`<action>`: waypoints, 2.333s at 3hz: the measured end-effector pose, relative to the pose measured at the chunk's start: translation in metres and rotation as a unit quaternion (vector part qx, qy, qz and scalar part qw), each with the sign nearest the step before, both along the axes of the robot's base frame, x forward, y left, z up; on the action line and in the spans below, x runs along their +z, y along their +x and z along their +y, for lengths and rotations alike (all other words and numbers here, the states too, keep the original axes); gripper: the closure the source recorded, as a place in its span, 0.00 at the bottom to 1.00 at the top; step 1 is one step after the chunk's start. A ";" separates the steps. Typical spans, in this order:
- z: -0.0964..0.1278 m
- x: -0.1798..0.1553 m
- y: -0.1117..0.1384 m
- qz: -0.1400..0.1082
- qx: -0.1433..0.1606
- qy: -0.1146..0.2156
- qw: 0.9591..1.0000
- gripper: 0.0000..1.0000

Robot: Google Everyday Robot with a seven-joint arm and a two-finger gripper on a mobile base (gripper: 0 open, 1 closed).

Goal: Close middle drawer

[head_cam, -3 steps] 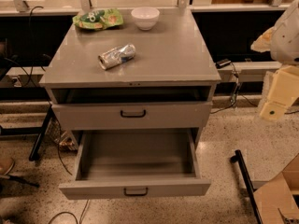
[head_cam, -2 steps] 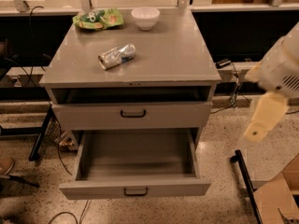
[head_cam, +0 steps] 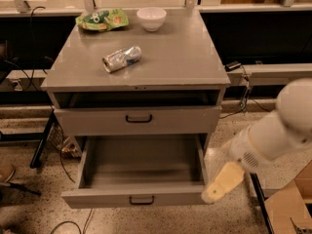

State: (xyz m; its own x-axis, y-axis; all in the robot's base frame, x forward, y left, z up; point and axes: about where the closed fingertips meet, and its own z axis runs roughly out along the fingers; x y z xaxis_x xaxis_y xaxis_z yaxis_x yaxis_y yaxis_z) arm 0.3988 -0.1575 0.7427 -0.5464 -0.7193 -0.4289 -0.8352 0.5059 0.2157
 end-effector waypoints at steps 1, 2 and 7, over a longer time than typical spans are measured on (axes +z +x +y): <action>0.005 -0.031 -0.008 0.008 -0.008 0.001 1.000 0.00; 0.005 -0.031 -0.008 0.008 -0.008 0.000 1.000 0.00; 0.031 -0.336 0.023 0.065 -0.198 0.041 0.977 0.95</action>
Offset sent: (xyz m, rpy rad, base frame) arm -0.0076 0.0059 -0.0325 0.0061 0.0198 -0.0145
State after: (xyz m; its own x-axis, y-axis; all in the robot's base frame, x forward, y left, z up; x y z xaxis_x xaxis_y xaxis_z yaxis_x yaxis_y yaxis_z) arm 0.4220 -0.1261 0.4064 -0.8287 -0.4064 -0.3848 -0.5404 0.7599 0.3613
